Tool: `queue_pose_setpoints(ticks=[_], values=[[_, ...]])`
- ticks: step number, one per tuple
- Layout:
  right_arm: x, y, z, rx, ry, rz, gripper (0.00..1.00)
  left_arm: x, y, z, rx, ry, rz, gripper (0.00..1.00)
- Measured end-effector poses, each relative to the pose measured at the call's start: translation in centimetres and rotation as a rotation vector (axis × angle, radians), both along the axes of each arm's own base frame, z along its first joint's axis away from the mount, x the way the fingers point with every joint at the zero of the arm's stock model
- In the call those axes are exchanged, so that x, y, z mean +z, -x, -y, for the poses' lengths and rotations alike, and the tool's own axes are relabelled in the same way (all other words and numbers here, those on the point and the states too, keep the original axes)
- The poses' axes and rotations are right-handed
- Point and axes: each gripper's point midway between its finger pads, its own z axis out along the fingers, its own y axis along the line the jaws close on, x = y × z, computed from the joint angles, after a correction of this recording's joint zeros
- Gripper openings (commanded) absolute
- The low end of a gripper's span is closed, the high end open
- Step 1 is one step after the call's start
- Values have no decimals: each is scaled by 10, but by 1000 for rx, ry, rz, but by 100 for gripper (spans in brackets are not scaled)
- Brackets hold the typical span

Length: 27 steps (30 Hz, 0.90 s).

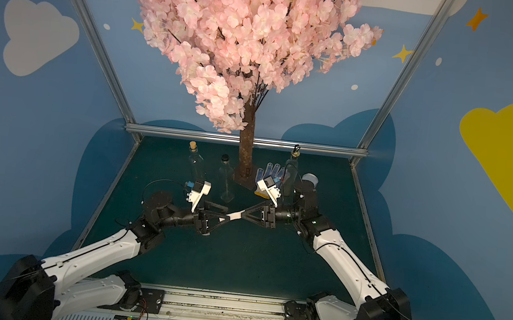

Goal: Remove the label from the bottle
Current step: Place the label at the center of the board.

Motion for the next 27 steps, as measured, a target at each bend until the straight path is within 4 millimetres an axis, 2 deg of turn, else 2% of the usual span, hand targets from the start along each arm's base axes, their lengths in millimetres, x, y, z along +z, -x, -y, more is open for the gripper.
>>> queue_pose_setpoints(ticks=[8,14,18,27], values=[[1,0,0,1,-2,6,12,-1,0,0,0,0,-4,65],[0,-1,0,-4,2,7,0,-1,0,0,0,0,-4,67],[-3,-4,-1,-21,13,3,0,1,0,0,0,5,3,71],[-23,-20,-2,-95,88,-33,0,15,2,-1,-3,40,56,72]])
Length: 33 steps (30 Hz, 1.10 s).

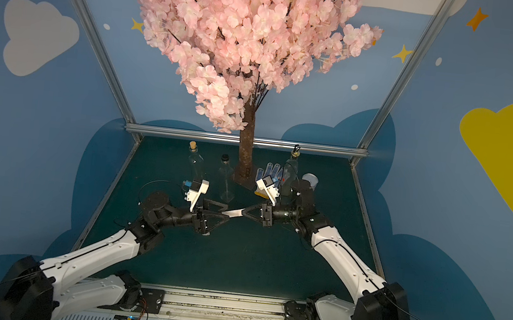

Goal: Remove the label from the bottle
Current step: Place the label at the center of the board.

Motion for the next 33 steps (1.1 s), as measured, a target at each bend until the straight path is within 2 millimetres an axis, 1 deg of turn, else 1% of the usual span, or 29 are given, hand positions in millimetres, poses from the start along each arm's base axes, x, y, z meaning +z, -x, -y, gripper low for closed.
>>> queue_pose_setpoints(ticks=[2,3,4,5,7,9,13,19,21,23,27,33], values=[[-4,-2,0,-13,14,-7,13,0,0,0,1,0,1,72],[-6,-3,1,-21,23,-10,23,-1,-1,0,4,-4,-3,72],[-8,-4,1,-30,32,-9,39,-3,-1,0,8,-11,-10,72],[-10,-6,2,-38,41,-11,52,-7,-2,0,15,-21,-17,71],[-14,-9,2,-53,60,-12,65,-15,-6,0,35,-48,-40,71],[-19,-14,2,-68,80,-10,74,-23,-8,-1,52,-71,-56,71],[-32,-19,1,-90,131,-18,79,-31,-11,4,68,-109,-59,70],[-45,-18,-3,-88,176,-33,83,-30,-15,23,44,-143,-25,69],[-47,-17,-4,-86,181,-37,83,-34,-17,28,40,-160,-23,69],[-47,-17,-3,-86,182,-39,84,-42,-18,31,40,-183,-32,68],[-47,-18,-3,-87,182,-41,85,-52,-20,30,56,-214,-41,68],[-45,-18,-2,-79,165,-49,85,-53,-20,21,98,-224,-29,68]])
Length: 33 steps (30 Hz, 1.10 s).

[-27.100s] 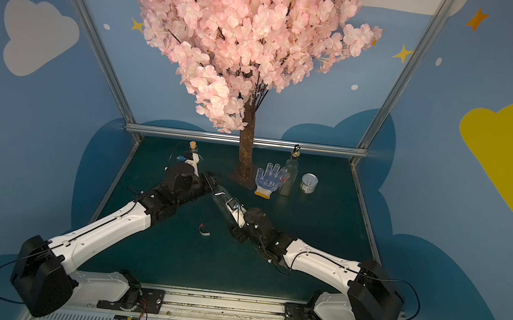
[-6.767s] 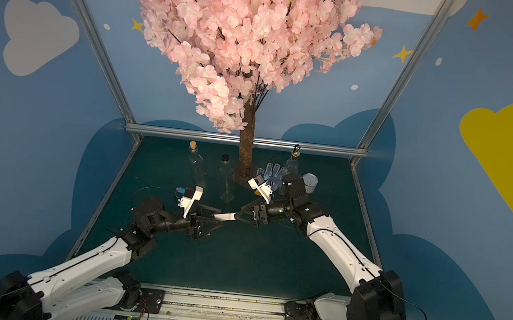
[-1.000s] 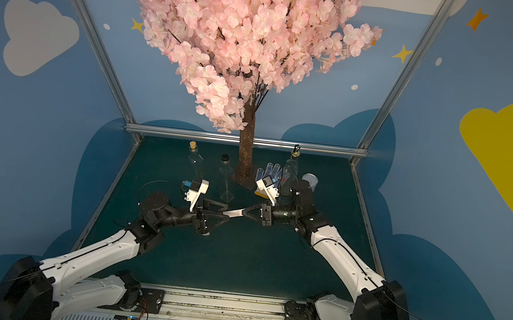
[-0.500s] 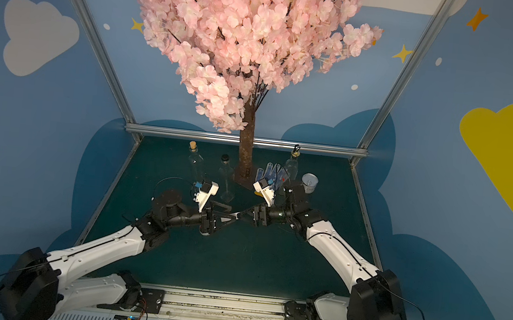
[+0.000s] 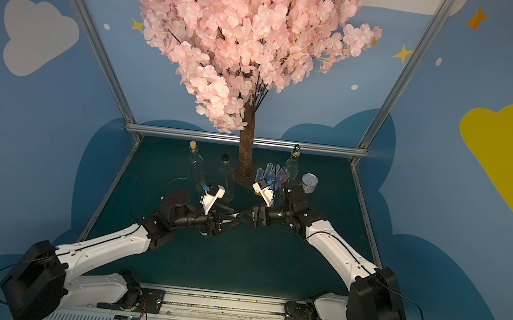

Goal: Remove the label from the bottle
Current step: Place the label at the center of the board.

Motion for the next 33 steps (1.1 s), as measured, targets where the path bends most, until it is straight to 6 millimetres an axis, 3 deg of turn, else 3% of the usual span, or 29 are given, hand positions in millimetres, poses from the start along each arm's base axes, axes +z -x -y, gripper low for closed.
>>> queue_pose_setpoints(ticks=[10,19,26,33], values=[[4,2,-2,17,-28,-21,85,-4,-5,-10,70,-25,4,68],[9,7,-4,47,-55,-40,90,-31,-21,-15,154,-97,-40,68],[2,7,-2,31,-35,-56,91,-43,-31,-19,205,-128,-71,68],[-16,-6,6,-36,31,-90,92,-30,-26,-44,285,-76,-27,69]])
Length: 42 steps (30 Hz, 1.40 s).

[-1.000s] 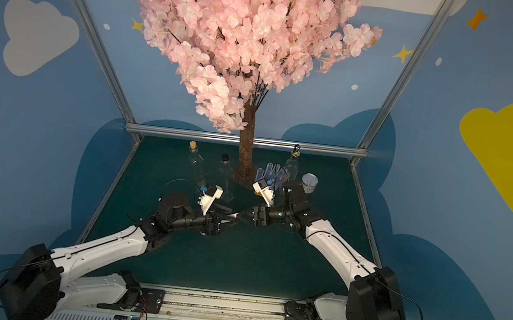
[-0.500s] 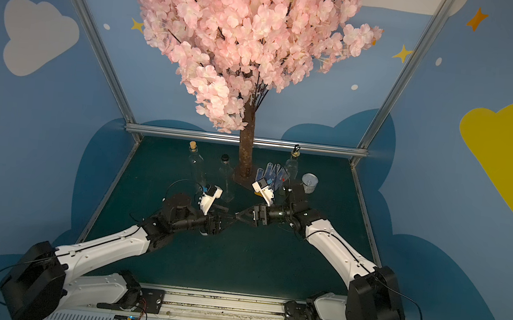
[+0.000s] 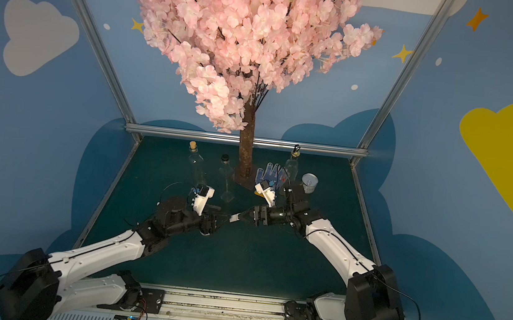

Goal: Remove the label from the bottle
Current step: Place the label at the center of the board.

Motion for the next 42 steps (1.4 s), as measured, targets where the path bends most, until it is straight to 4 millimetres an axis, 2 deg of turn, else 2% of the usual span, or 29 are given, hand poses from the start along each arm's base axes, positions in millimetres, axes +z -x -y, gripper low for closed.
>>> queue_pose_setpoints(ticks=[4,7,18,22,28,33,36,42], values=[[-11,-3,0,0,17,-24,91,19,-3,-9,29,51,39,70],[-11,-2,-1,8,17,-16,91,22,-7,-6,23,77,24,70],[-11,2,-4,23,18,-13,91,3,-17,35,-95,120,-86,68],[-10,1,-4,22,17,-11,91,-3,-12,48,-137,119,-106,65],[0,-7,-4,12,6,19,91,-14,1,57,-181,84,-125,62],[2,-13,-2,-3,8,28,91,-24,8,59,-195,42,-142,63],[2,-15,-1,-8,14,35,91,-24,8,54,-168,29,-130,65],[-10,-24,8,-72,100,39,92,0,6,42,-120,27,-45,68]])
